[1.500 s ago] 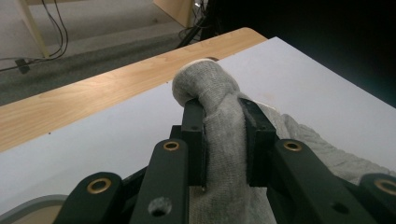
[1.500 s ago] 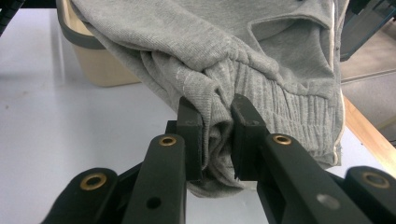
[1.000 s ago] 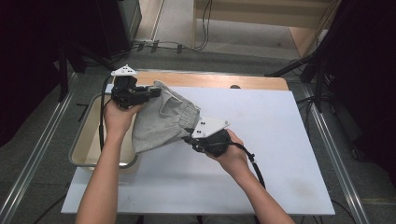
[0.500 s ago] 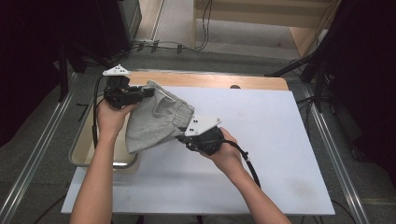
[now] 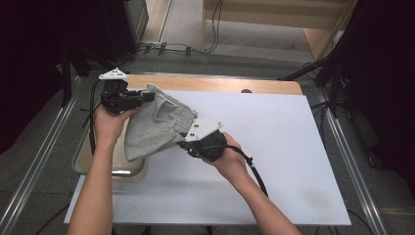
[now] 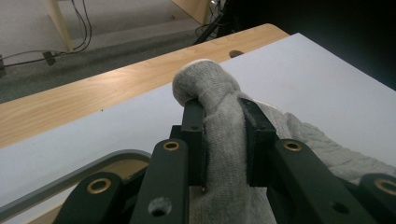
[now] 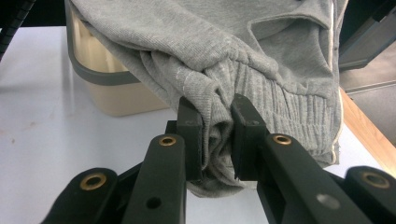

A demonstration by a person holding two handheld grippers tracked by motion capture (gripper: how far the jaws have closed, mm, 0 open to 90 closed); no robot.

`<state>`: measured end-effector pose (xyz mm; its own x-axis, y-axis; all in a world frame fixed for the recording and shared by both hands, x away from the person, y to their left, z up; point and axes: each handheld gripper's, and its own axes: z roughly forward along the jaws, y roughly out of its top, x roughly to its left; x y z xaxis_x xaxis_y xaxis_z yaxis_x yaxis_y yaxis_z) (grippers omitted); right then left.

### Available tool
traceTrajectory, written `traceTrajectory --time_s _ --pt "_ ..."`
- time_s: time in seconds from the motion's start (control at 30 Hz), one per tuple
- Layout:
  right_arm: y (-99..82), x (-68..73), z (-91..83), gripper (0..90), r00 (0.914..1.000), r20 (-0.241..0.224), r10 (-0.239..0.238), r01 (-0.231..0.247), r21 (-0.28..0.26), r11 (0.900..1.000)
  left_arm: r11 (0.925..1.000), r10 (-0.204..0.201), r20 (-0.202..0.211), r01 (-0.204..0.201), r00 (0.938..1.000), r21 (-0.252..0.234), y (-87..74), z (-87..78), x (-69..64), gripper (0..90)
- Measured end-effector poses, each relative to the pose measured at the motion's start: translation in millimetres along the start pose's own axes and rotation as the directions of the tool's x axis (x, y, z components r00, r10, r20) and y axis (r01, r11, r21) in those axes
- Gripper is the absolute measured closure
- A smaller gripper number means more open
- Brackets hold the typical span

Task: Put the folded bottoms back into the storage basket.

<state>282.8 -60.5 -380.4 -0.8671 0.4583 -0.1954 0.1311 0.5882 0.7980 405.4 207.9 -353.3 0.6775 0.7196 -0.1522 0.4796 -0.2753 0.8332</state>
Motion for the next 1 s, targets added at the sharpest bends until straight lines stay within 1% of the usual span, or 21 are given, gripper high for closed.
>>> traceTrajectory --time_s 0.1,0.17,0.27,0.57,0.83,1.0 --pt "2.6 1.5 3.8 74.4 1.0000 0.001 -0.009 0.009 0.002 1.0000 1.0000 -0.001 -0.004 0.001 1.0000 0.006 -1.4 -3.3 3.2 74.4" --pt "5.2 4.4 6.5 74.4 0.9999 0.004 -0.013 0.013 0.009 0.9999 1.0000 0.000 -0.001 0.000 1.0000 0.008 -2.5 -5.5 5.9 74.4" --pt "9.7 8.4 11.0 74.4 0.9996 0.004 -0.026 0.026 0.015 0.9995 0.9999 0.005 -0.009 -0.005 0.9999 0.014 -4.8 -9.3 9.8 74.4" --pt "22.7 15.3 23.2 74.4 0.9995 -0.009 -0.031 0.031 0.020 0.9993 1.0000 -0.008 -0.025 0.008 0.9997 -0.001 -11.0 -23.0 21.4 74.4" --pt "32.8 21.0 33.6 74.4 0.9992 -0.021 -0.033 0.033 0.028 0.9990 1.0000 -0.009 -0.039 0.008 0.9992 -0.003 -14.9 -31.8 29.2 74.4" --pt "38.8 25.3 40.3 74.4 0.9987 -0.021 -0.048 0.048 0.035 0.9982 0.9999 -0.011 -0.045 0.011 0.9989 -0.005 -16.5 -37.9 33.7 74.5"
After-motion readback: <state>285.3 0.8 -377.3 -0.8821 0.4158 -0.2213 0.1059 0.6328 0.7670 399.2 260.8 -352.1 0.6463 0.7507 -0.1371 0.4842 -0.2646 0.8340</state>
